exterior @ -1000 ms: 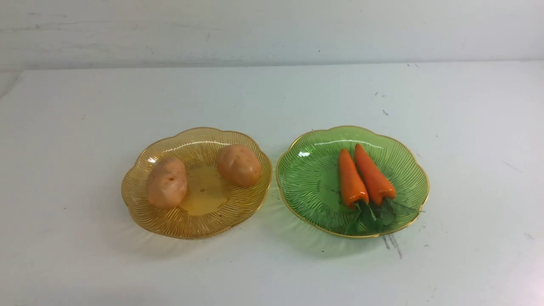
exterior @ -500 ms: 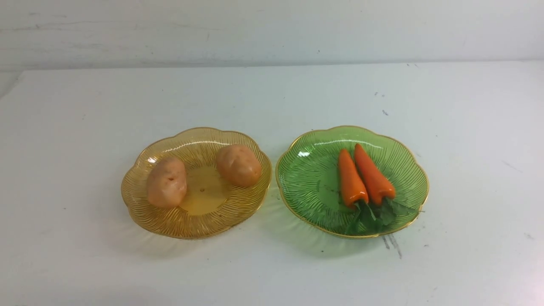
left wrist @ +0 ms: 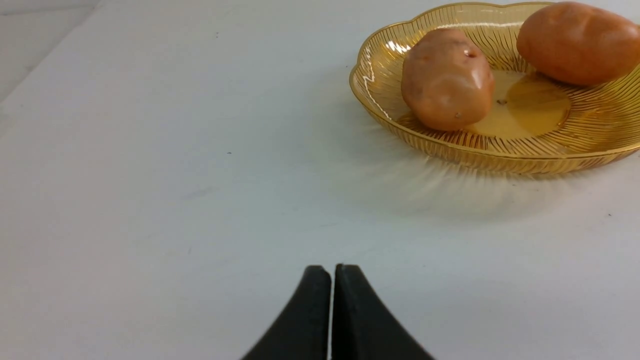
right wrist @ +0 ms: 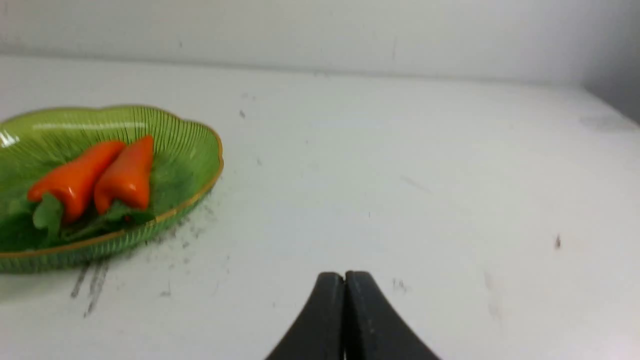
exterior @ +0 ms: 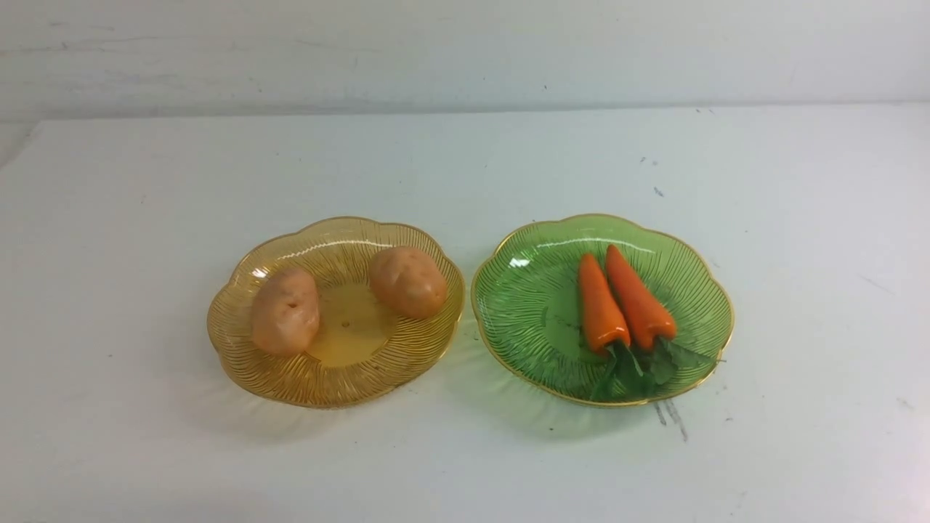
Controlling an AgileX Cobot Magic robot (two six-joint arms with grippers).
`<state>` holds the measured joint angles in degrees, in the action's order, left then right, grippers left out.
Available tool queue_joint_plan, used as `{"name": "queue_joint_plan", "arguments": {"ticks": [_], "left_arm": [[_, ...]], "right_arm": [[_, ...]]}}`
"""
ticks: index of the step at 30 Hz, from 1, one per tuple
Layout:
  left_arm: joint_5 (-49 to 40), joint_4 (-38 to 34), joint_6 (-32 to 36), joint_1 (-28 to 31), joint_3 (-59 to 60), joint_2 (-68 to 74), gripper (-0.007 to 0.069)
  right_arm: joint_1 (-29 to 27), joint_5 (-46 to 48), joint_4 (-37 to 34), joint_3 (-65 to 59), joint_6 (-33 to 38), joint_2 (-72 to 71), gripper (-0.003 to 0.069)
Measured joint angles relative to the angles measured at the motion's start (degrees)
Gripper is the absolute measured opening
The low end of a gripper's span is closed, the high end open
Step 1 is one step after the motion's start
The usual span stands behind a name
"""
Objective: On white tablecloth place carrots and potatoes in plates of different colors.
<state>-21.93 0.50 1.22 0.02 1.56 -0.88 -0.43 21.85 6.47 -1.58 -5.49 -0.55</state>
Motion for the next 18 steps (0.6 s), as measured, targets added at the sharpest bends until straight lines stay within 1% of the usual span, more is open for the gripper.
{"name": "queue_joint_plan", "arguments": {"ticks": [18], "left_arm": [[0.0,-0.02,0.0,-0.02,0.0,0.0,-0.0004]], "right_arm": [[0.0,0.29,-0.26,0.0,-0.42,0.0,-0.0015]]}}
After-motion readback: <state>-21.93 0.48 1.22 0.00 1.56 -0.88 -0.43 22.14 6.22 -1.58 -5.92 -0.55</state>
